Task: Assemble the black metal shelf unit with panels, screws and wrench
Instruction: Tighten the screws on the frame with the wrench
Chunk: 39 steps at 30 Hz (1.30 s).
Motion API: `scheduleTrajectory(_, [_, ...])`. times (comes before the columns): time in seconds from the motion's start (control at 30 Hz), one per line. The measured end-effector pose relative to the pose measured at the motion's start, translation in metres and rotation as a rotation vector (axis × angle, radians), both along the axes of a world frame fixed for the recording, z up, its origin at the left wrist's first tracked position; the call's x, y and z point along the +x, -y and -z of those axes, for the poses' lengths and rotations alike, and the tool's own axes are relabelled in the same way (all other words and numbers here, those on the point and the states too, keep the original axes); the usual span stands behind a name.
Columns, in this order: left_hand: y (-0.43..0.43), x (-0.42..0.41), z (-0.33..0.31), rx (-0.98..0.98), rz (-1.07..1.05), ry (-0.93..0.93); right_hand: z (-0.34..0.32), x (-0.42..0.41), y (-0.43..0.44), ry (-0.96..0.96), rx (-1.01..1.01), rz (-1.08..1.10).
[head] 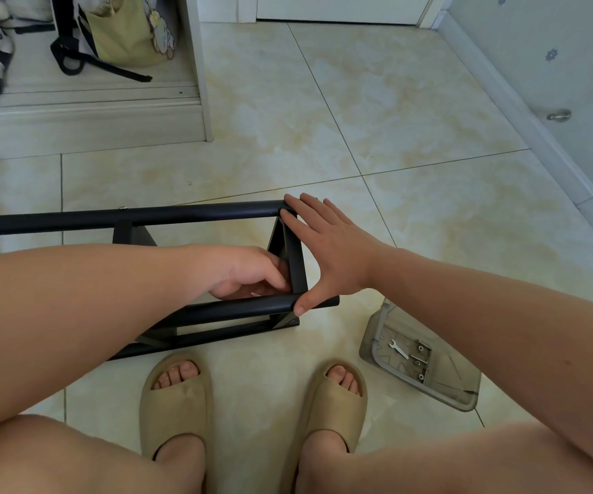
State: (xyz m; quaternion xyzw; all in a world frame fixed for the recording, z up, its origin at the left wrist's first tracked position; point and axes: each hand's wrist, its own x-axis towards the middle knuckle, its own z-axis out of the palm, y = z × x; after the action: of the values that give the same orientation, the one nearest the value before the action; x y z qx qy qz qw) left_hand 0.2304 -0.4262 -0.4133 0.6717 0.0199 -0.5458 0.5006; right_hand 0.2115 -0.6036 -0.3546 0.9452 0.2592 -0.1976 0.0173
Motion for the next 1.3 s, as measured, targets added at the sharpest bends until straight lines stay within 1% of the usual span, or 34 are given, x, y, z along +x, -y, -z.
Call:
scheduleTrajectory(0.1, [-0.0029, -0.0009, 0.0001, -0.01, -0.007, -0.061, 0.0, 0.0004, -0.0003, 0.003, 0.002, -0.002])
scheduleTrajectory(0.13, [-0.0026, -0.0015, 0.0002, 0.004, -0.005, -0.056, 0.0, 0.0006, -0.0002, 0.004, 0.002, -0.001])
scheduleTrajectory(0.23, [0.0005, -0.003, 0.0022, 0.068, 0.044, 0.04, -0.0005, 0.0004, -0.0001, 0.004, 0.0, -0.002])
scheduleTrajectory(0.3, [0.0013, -0.0034, 0.0027, 0.071, 0.05, 0.054, -0.0005, 0.0003, 0.0, 0.0, 0.002, -0.002])
scheduleTrajectory(0.47, [0.0018, -0.0004, 0.0023, 0.024, -0.011, 0.015, -0.0002, 0.0006, -0.0001, -0.003, -0.002, -0.002])
scheduleTrajectory(0.6, [0.0, -0.0002, -0.0027, 0.016, -0.005, 0.008, 0.0004, 0.0001, -0.0002, -0.003, 0.001, -0.002])
scheduleTrajectory(0.73, [-0.0009, -0.0015, -0.0021, 0.014, 0.012, -0.057, 0.001, 0.0003, 0.0003, 0.002, 0.0, -0.003])
scheduleTrajectory(0.9, [0.0034, -0.0044, 0.001, 0.067, 0.039, 0.074, 0.0013, 0.0007, 0.0004, 0.008, -0.001, -0.003])
scheduleTrajectory(1.1, [0.005, -0.0012, 0.0054, 0.022, -0.024, 0.018, 0.0009, -0.0001, 0.0005, 0.007, 0.006, -0.003])
scheduleTrajectory(1.2, [0.0029, -0.0006, 0.0049, -0.013, -0.048, -0.042, 0.0007, -0.0005, 0.0006, 0.007, 0.005, -0.002])
scheduleTrajectory(1.3, [0.0003, -0.0005, 0.0033, -0.021, -0.036, -0.078, 0.0006, -0.0001, 0.0004, 0.008, 0.002, -0.004])
